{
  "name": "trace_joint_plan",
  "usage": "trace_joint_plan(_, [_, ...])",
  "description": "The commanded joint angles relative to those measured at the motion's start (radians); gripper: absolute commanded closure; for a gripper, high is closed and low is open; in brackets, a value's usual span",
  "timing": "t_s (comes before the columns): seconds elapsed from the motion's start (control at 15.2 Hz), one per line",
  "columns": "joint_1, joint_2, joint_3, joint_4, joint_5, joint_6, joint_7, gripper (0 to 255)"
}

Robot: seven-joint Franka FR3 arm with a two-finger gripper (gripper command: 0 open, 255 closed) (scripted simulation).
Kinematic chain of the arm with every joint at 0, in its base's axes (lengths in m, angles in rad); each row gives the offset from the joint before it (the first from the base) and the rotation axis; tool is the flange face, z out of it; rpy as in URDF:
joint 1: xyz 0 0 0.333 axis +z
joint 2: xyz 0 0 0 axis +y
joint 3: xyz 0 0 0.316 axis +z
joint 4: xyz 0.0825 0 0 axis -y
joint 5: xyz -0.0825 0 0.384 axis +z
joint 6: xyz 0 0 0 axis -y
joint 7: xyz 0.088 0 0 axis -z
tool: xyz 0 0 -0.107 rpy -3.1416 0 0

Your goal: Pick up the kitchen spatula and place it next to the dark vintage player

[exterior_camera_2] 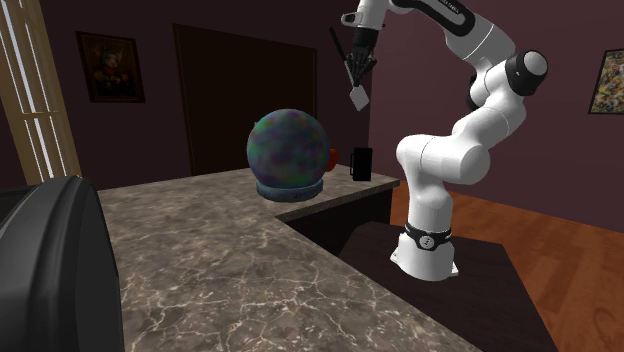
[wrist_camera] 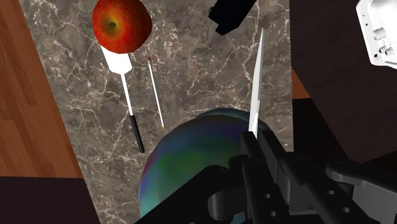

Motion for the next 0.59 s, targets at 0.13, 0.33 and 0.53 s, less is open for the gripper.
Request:
trace_joint_plan(0.13, [0.009, 0.036, 0.008, 0.061, 0.010, -0.023, -0.011, 255])
trace_joint_plan(0.33, [0.058, 0.107, -0.068, 0.123, -0.022, 0.024, -0.037, 255])
trace_joint_plan(0.53, [0.114, 0.180, -0.151, 0.196, -0.046, 0.068, -0.066, 255])
